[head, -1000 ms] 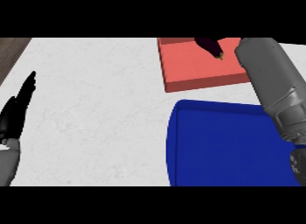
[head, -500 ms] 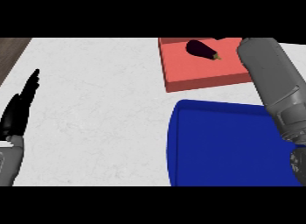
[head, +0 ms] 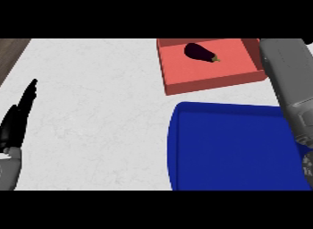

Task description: Pick the eggplant from the tray and place it in the cardboard box

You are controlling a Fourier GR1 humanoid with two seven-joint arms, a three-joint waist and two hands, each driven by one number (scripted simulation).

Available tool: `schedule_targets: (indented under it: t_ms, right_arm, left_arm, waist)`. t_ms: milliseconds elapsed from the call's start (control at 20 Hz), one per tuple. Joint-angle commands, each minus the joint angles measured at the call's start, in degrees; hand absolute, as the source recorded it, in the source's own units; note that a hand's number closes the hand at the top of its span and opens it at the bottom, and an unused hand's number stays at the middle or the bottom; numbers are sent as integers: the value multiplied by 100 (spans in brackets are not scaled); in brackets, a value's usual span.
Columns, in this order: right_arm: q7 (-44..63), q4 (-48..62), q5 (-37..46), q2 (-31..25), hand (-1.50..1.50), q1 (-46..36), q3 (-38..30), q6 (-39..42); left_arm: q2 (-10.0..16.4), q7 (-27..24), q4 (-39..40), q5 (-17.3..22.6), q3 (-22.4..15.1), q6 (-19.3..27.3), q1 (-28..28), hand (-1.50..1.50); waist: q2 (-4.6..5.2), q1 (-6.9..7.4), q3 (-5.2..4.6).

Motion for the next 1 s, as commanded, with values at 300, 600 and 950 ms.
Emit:
schedule_targets:
  t_ms: [300, 600, 950]
  right_arm:
    - [-854, -149, -782, -833, -150, 720, -450, 776]
    - [-967, -825, -1178, -1243, -150, 1606, -459, 1572]
    - [-363, -2330, -1376, -1203, -150, 2841, 31, 2568]
  left_arm:
    - [-70, 41, -87, 27, 186, 134, 315, 0]
    - [162, 70, -269, 147, 394, -90, 614, 0]
    - [108, -27, -157, 63, 407, -47, 509, 0]
  waist:
    - [-142, -341, -9]
    - [-214, -498, -13]
    - [-227, -561, -20]
